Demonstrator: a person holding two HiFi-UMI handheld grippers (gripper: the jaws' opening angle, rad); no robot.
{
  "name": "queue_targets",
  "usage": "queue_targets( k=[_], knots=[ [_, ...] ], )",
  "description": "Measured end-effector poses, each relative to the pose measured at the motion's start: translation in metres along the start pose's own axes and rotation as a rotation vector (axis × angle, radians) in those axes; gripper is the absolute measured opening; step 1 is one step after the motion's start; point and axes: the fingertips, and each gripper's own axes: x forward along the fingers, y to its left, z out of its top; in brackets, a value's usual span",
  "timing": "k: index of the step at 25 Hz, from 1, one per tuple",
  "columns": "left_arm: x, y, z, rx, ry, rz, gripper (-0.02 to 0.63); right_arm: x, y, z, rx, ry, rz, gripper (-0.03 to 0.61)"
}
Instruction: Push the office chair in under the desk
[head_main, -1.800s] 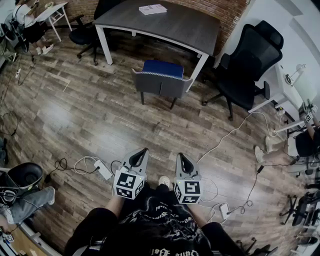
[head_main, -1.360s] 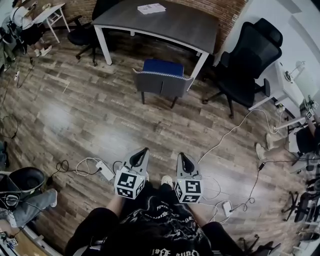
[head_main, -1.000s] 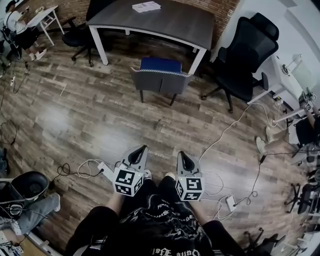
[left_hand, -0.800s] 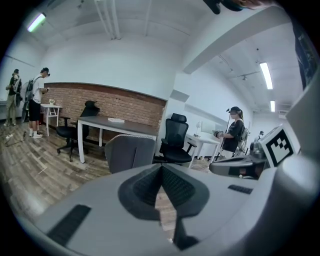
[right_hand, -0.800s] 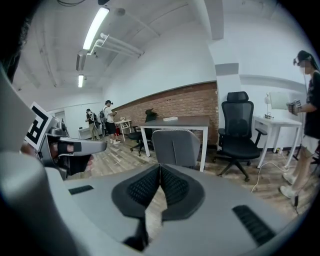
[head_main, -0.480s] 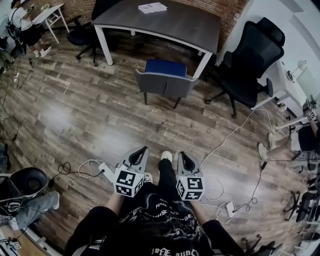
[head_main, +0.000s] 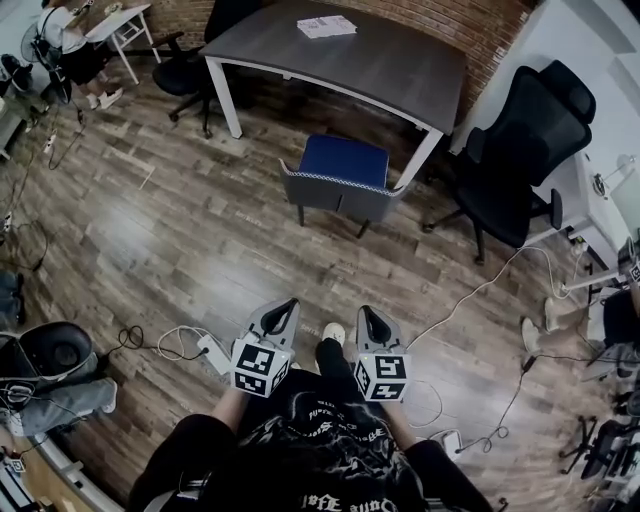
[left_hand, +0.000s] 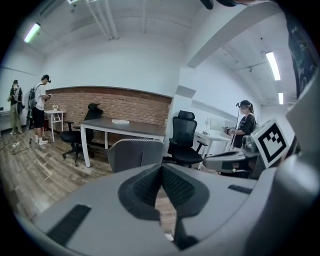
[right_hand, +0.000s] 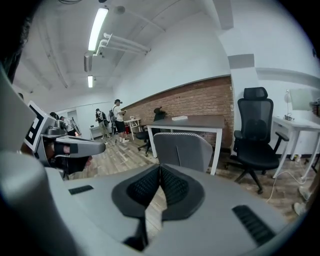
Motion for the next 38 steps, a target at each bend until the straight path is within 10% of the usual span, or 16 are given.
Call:
queue_targets(
  k=[17, 38],
  knots=[
    [0.120, -0.011, 0.044, -0.013, -0.005, 0.036, 0.006, 0.070, -0.097, 0.045, -0.017, -0.011, 0.059, 0.005],
    [0.178, 0.066, 0.076, -0.069, -0.041, 0.108, 0.006, 0.133, -0.115, 0.073, -0.025, 0.020, 0.068, 0.005]
  ],
)
